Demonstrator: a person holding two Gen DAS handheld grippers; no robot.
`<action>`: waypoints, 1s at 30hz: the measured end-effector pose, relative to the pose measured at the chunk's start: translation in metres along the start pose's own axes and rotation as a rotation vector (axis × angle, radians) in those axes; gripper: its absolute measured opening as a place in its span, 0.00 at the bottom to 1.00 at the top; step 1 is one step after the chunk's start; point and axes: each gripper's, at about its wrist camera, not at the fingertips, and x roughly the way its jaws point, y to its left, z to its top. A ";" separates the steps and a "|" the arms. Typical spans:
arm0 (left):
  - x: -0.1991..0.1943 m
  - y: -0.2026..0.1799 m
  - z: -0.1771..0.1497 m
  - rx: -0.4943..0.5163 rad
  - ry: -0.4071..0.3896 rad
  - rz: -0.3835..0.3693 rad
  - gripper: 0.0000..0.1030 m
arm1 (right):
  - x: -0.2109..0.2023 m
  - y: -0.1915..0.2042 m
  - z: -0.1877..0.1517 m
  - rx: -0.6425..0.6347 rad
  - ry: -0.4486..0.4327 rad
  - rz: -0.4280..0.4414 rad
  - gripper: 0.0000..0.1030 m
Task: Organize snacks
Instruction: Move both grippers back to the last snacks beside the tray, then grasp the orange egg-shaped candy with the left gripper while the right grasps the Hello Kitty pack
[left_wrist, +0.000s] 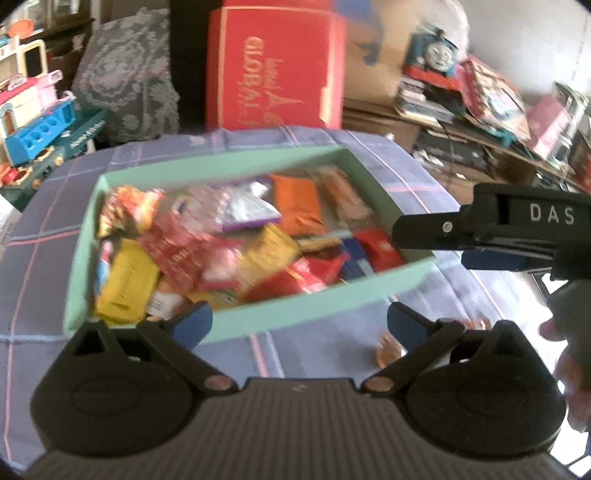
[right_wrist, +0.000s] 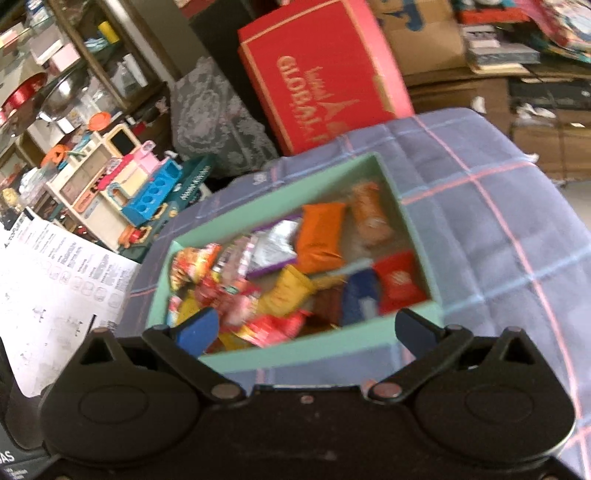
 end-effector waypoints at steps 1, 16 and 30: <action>0.002 -0.006 -0.005 0.013 0.007 -0.006 1.00 | -0.003 -0.006 -0.003 0.008 0.001 -0.007 1.00; 0.034 -0.041 -0.029 0.090 0.077 -0.015 1.00 | -0.016 -0.072 -0.042 0.116 -0.019 -0.121 1.00; 0.095 -0.082 -0.037 0.149 0.148 -0.075 0.58 | 0.000 -0.106 -0.053 -0.155 0.007 -0.148 0.72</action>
